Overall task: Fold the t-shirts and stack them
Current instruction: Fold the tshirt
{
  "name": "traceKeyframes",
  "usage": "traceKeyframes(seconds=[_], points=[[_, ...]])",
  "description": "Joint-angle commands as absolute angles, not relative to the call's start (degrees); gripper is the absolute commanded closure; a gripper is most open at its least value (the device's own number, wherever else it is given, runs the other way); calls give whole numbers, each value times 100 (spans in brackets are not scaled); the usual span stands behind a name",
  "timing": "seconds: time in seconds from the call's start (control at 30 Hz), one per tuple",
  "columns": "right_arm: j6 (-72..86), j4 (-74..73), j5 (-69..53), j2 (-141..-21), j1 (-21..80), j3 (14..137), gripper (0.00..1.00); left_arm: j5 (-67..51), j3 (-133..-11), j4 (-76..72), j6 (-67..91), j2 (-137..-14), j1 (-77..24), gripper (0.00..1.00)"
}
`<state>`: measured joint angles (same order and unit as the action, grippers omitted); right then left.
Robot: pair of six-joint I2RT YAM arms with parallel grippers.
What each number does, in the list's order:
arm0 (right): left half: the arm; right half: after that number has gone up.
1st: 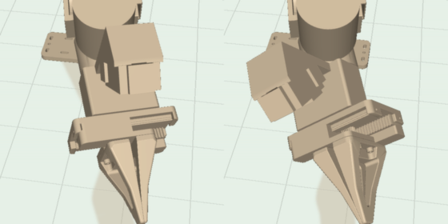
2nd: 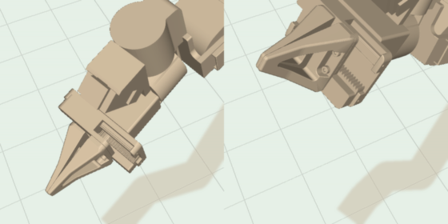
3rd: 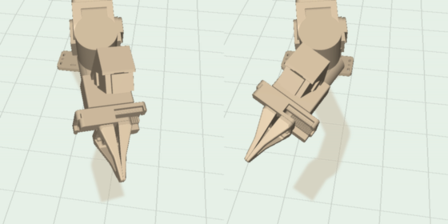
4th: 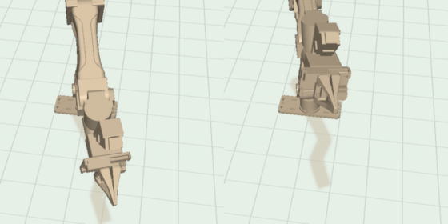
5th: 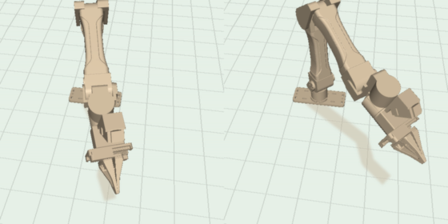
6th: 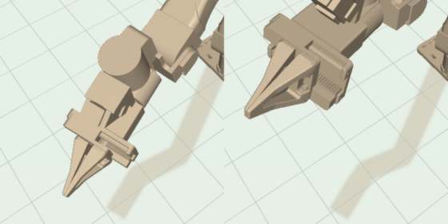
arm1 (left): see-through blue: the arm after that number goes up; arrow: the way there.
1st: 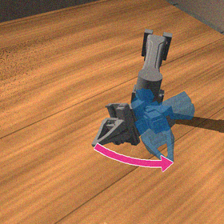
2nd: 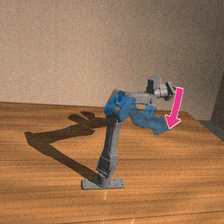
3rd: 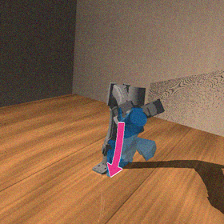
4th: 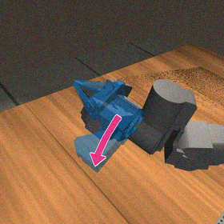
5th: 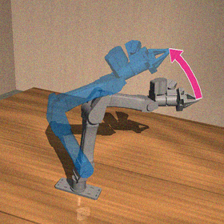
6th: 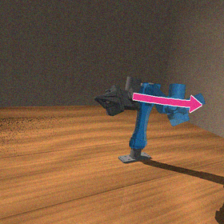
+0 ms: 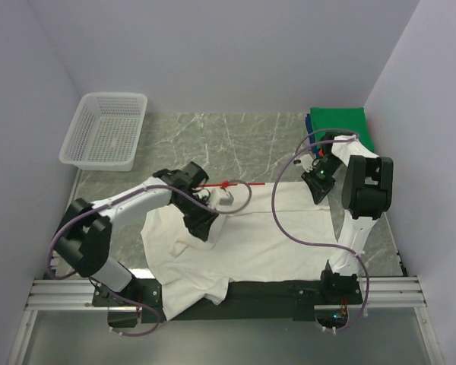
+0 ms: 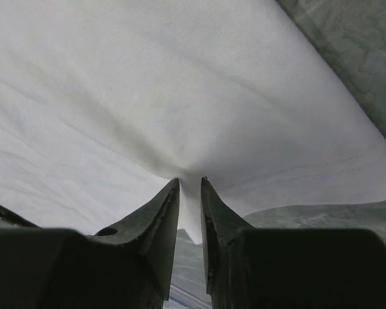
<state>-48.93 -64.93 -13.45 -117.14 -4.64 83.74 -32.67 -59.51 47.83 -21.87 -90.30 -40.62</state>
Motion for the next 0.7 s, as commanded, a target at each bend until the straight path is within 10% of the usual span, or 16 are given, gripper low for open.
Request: traceKeyframes(seconds=[0.0, 0.67], points=[[-4896, -6838, -1887, -11400, -527, 8850, 73, -3692, -6301, 4570, -1934, -8455, -3315, 59], [-3297, -6064, -819, -12409, 220, 9464, 81, -1380, -6609, 3498, -1222, -10142, -1161, 69]])
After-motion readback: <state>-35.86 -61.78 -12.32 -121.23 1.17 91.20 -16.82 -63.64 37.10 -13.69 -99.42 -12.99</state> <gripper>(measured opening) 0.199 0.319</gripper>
